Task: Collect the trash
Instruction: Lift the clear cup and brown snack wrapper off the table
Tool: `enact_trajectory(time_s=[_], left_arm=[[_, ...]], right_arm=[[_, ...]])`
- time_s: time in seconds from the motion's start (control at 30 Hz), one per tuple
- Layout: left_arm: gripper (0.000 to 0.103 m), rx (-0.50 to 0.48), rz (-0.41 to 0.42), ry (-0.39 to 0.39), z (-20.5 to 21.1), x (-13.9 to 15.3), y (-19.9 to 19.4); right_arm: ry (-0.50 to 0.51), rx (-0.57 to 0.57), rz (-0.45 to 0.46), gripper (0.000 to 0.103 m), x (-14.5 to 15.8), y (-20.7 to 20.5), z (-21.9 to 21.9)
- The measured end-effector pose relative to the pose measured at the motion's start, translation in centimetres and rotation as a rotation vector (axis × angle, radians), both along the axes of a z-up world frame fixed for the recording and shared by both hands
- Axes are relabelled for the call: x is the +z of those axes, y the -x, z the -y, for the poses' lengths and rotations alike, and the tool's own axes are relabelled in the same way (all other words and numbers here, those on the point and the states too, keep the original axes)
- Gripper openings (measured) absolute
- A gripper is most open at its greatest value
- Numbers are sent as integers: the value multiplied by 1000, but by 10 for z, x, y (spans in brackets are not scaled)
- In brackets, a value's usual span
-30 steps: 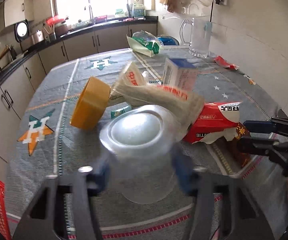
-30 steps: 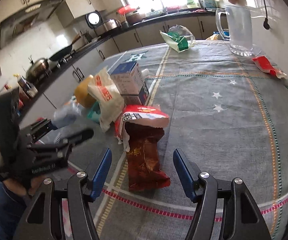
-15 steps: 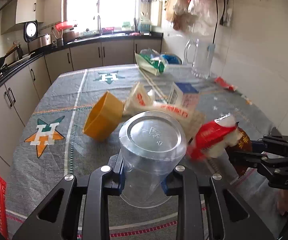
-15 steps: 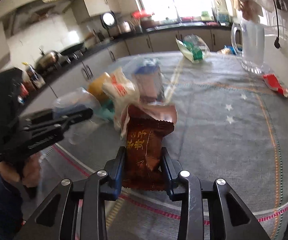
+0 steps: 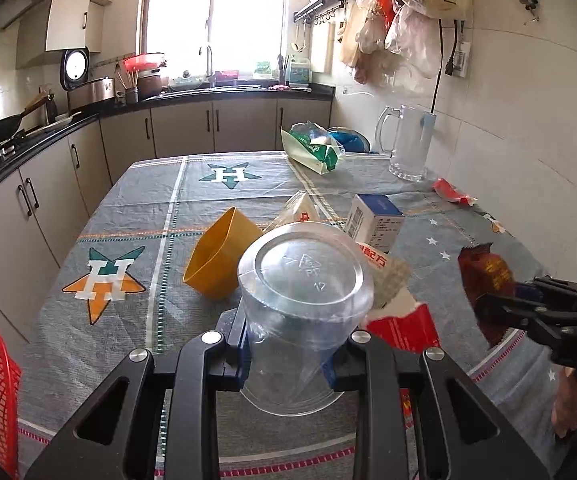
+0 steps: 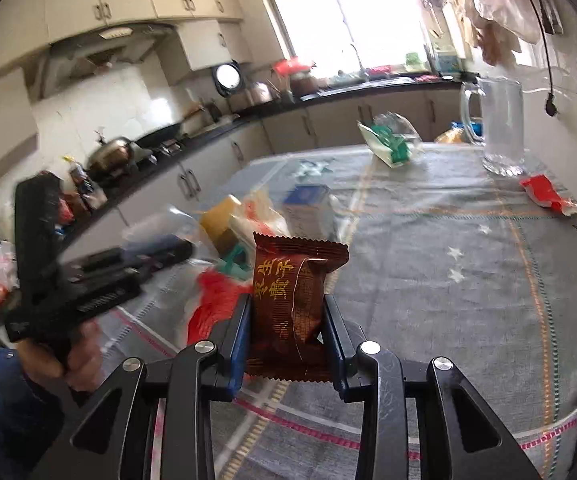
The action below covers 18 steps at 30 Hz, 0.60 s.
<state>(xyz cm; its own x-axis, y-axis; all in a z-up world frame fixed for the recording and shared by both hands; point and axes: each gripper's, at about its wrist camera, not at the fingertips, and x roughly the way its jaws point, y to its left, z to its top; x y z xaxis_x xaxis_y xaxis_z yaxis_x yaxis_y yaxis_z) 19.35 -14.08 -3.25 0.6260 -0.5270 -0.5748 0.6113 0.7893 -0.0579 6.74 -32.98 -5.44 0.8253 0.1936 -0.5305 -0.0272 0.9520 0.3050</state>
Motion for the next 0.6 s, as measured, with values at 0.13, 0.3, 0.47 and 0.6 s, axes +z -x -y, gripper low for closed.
enact_trajectory(time_s=[0.13, 0.3, 0.47, 0.6], left_arm=[[26, 4, 5, -1, 0, 0, 0], [26, 11, 1, 0, -1, -1, -1], [26, 21, 10, -13, 0, 0, -1], [26, 36, -5, 1, -6, 3, 1]], right_arm=[[-33, -12, 3, 37, 0, 2, 6], [-27, -16, 12, 37, 2, 3, 6], [-26, -12, 13, 37, 3, 2, 6], [-36, -23, 8, 37, 2, 2, 9]])
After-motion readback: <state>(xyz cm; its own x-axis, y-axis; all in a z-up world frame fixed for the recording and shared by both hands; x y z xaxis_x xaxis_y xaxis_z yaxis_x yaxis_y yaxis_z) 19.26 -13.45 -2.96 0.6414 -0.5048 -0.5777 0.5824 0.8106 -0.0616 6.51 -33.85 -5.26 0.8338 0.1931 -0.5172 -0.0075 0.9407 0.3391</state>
